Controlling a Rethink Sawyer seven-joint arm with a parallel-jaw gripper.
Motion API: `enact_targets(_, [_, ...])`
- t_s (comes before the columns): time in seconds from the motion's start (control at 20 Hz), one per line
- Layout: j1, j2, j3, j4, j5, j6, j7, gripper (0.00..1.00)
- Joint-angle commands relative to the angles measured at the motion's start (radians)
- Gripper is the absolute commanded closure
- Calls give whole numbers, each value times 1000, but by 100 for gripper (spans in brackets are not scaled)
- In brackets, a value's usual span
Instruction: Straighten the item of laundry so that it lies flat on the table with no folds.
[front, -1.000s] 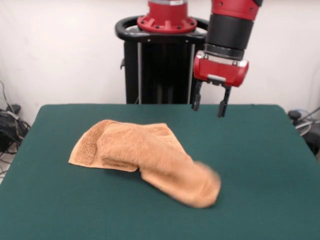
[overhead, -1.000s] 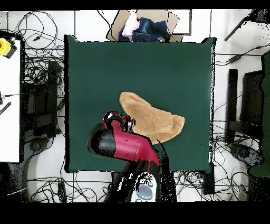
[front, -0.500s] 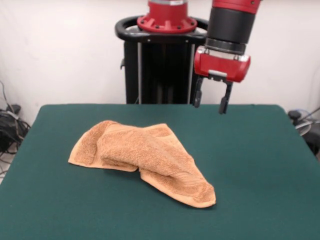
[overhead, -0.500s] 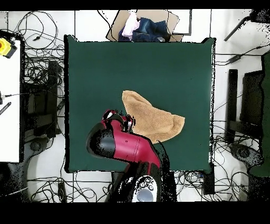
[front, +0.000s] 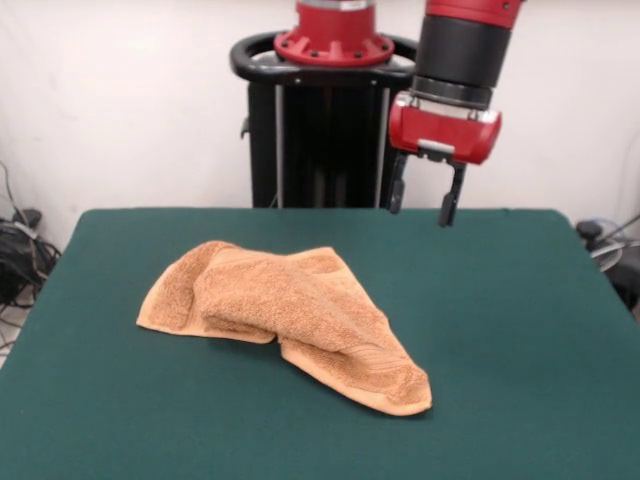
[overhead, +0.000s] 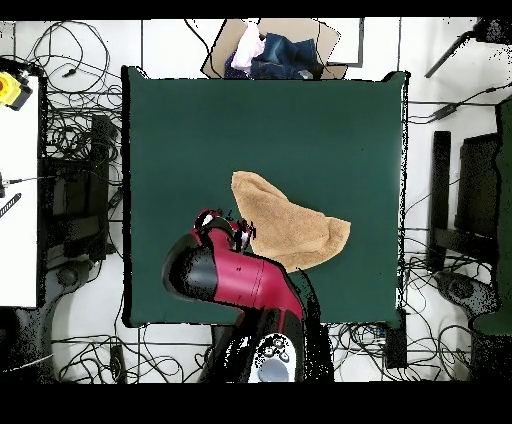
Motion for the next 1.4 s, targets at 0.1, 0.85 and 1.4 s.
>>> enact_targets(0.1, [14,32,-21,73,46,32,230,0])
enact_targets(0.85, [-120,-34,41,239,-40,-79,178,0])
enact_targets(1.4, [-230,15,105,351,-132,-268,207,0])
